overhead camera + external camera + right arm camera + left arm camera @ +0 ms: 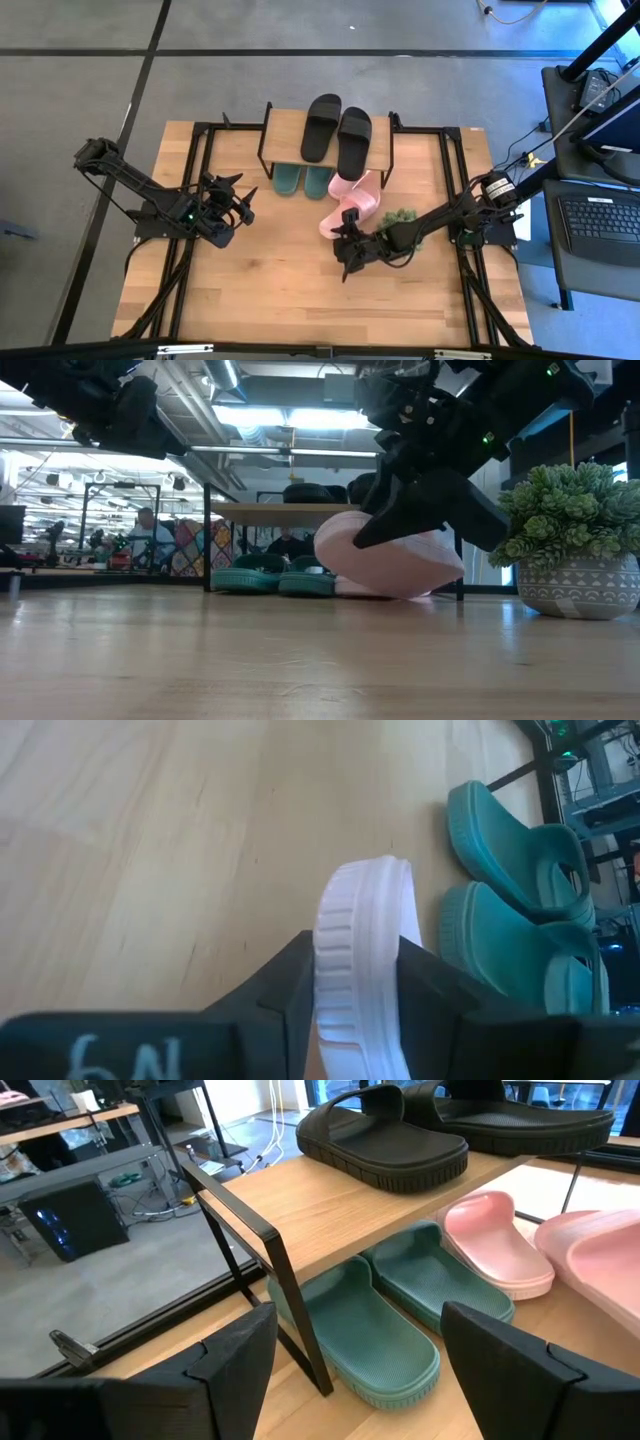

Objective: Pick and place slides into the shelf
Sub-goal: Put the pink slide under the shelf

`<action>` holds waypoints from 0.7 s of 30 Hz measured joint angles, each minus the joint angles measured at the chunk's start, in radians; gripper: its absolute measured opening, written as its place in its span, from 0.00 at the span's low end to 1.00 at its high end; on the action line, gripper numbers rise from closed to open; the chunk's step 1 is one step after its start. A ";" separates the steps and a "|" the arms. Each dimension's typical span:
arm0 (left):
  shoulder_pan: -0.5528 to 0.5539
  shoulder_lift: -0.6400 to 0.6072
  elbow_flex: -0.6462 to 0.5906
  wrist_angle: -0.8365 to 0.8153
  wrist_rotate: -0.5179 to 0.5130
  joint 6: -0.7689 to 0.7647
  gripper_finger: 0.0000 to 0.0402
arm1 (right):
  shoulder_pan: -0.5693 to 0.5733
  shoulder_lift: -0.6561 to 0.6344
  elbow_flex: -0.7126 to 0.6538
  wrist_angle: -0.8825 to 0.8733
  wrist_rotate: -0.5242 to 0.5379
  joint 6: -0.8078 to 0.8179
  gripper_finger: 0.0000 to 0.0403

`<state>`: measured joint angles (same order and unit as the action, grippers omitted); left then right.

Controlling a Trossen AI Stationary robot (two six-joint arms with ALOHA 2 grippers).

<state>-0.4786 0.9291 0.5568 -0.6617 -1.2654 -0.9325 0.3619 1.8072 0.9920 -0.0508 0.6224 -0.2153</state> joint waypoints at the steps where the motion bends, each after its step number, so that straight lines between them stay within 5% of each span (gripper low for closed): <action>1: 0.000 0.000 0.000 0.000 0.000 0.000 0.68 | 0.003 0.000 0.000 -0.001 0.000 0.000 0.30; 13: 0.000 0.000 0.000 0.000 0.000 -0.001 0.68 | 0.009 0.000 0.000 0.000 -0.001 0.027 0.49; 21: 0.000 0.000 0.000 0.000 0.044 0.000 0.68 | 0.028 0.000 0.000 0.001 0.002 0.028 0.52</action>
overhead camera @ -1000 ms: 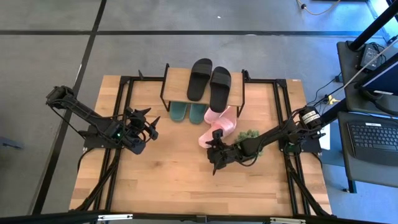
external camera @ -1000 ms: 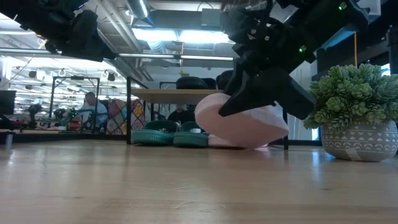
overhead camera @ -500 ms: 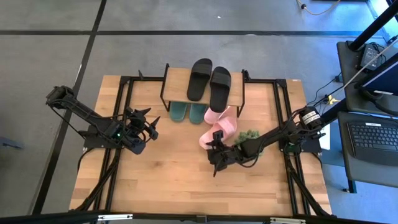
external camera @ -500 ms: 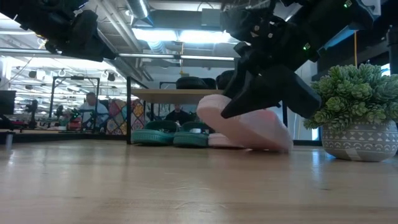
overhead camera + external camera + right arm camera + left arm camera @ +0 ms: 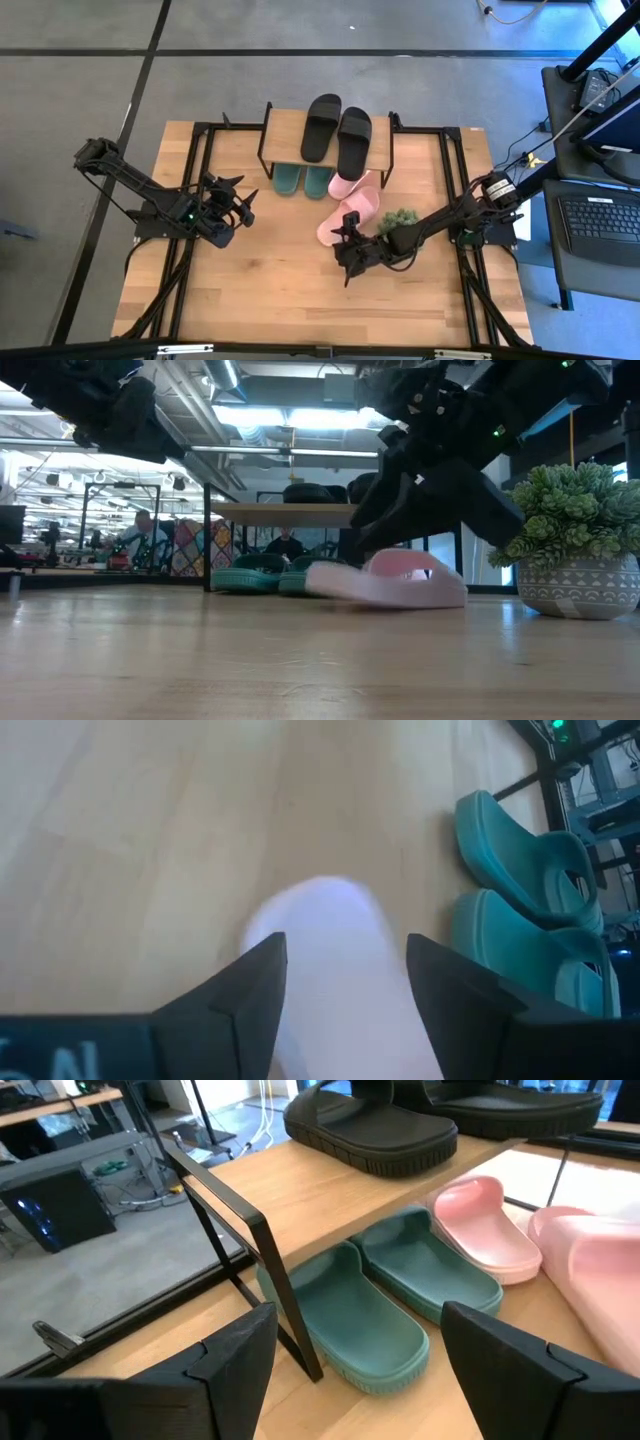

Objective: Pick and place slides into the shelf
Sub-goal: Put the pink slide under the shelf

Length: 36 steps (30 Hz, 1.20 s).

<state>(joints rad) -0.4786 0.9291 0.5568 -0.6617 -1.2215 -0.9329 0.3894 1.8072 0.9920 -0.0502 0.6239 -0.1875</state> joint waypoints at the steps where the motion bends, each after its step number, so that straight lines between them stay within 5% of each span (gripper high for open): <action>1: 0.000 0.000 0.000 0.000 0.004 0.000 0.68 | 0.004 0.000 0.000 0.000 0.000 0.001 0.52; 7: 0.000 0.000 0.000 0.000 0.008 0.007 0.68 | 0.022 -0.001 0.000 0.169 -0.007 0.001 0.52; 14: 0.000 0.000 0.000 0.000 0.066 0.026 0.68 | -0.051 0.003 0.002 0.309 -0.272 0.059 0.52; 25: 0.000 0.000 0.000 -0.001 0.068 0.027 0.68 | -0.157 0.114 0.001 0.323 -0.287 0.130 0.52; 36: 0.000 0.000 0.000 -0.001 0.068 0.027 0.68 | -0.147 0.129 0.001 0.259 -0.289 0.128 0.52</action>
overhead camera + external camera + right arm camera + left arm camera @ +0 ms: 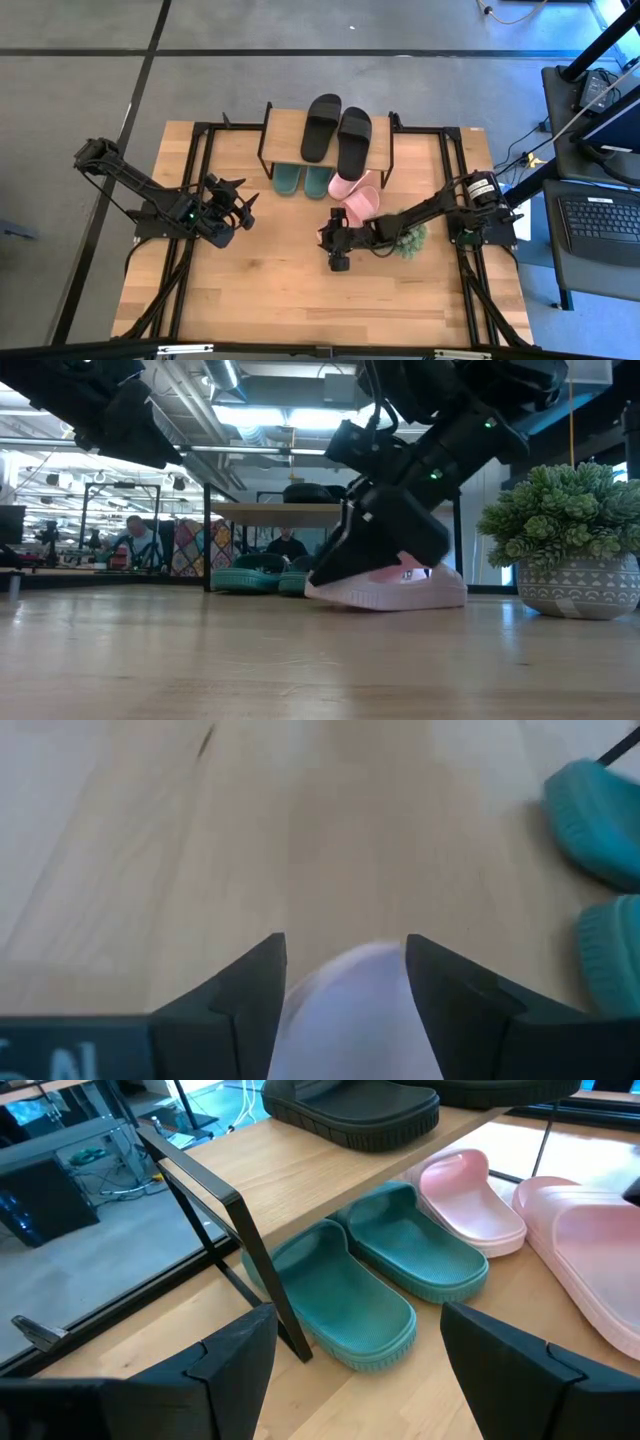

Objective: Pick and place slides into the shelf
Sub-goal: Put the pink slide under the shelf

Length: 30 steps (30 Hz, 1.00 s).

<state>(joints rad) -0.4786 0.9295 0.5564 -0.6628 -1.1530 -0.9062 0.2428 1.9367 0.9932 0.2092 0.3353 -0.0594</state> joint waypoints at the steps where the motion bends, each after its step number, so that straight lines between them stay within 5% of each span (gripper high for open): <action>1: 0.000 0.000 0.000 0.000 0.000 0.000 0.68 | 0.004 0.000 0.000 -0.015 0.000 0.002 0.52; 30: 0.000 0.000 0.000 0.003 0.000 -0.002 0.68 | 0.124 -0.115 0.000 -0.442 0.002 0.270 0.52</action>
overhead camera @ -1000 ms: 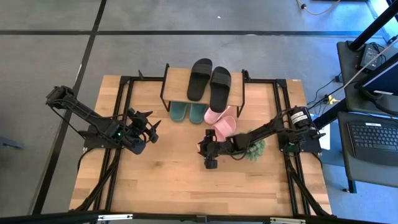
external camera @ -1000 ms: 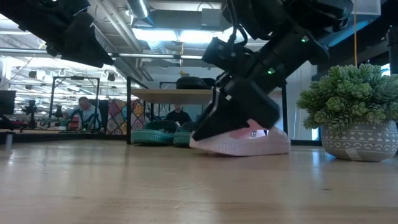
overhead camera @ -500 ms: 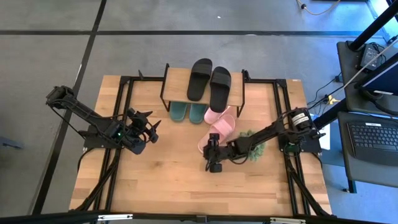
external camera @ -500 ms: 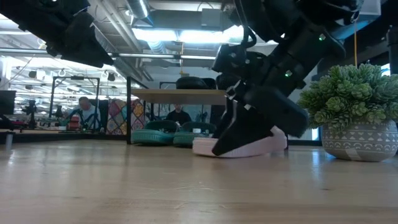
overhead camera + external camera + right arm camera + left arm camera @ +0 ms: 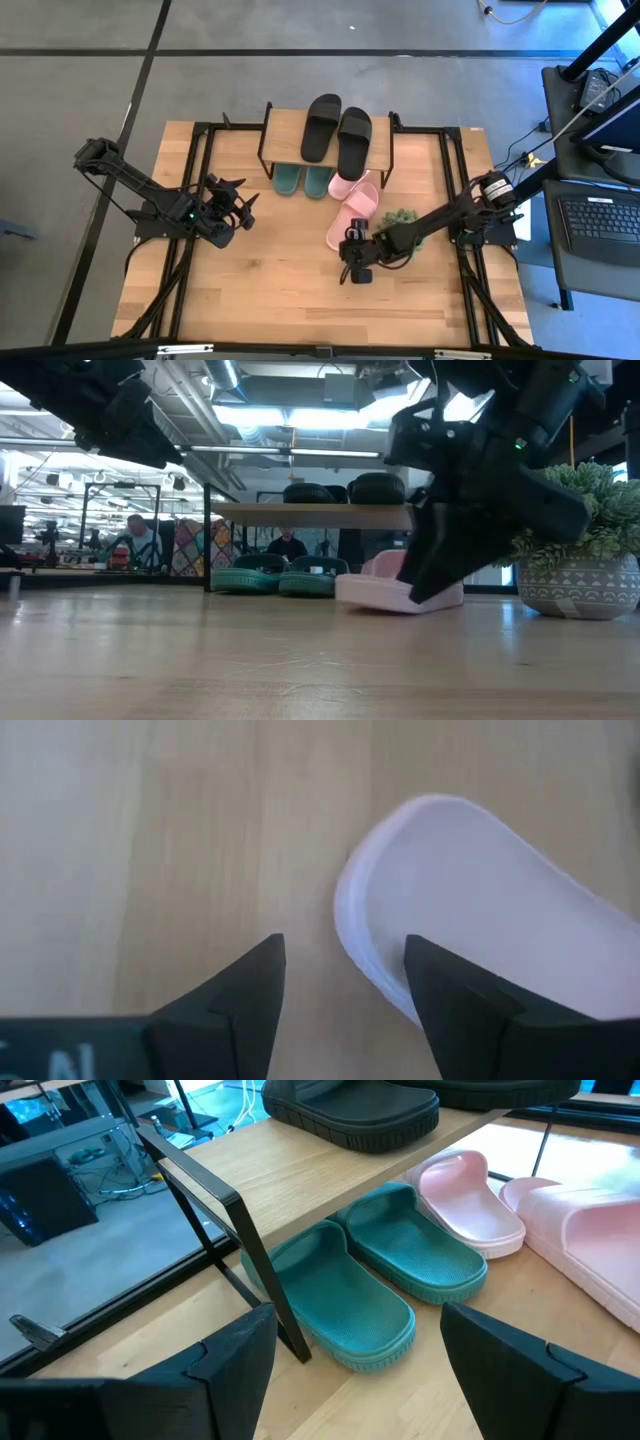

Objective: Pick and place slides into the shelf
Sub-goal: Put the pink slide under the shelf

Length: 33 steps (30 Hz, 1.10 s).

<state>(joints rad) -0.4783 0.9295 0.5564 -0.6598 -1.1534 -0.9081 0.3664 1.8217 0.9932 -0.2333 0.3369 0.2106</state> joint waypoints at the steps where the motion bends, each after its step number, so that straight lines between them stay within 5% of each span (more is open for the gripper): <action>1: 0.000 0.000 0.000 0.002 0.000 0.000 0.68 | 0.003 0.000 0.000 -0.019 0.000 0.013 0.52; 14: 0.000 0.000 0.000 0.002 0.013 0.000 0.68 | 0.044 -0.004 0.060 -0.045 0.061 0.013 0.52; 20: 0.000 0.000 0.000 0.002 0.021 0.001 0.68 | 0.057 -0.006 0.083 0.095 0.061 -0.057 0.52; 33: 0.000 0.000 0.000 -0.003 0.084 0.001 0.68 | 0.009 0.045 0.072 0.219 -0.095 0.069 0.52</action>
<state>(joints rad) -0.4782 0.9295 0.5564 -0.6623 -1.0698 -0.9070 0.3750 1.8664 1.0656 -0.0141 0.2416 0.2798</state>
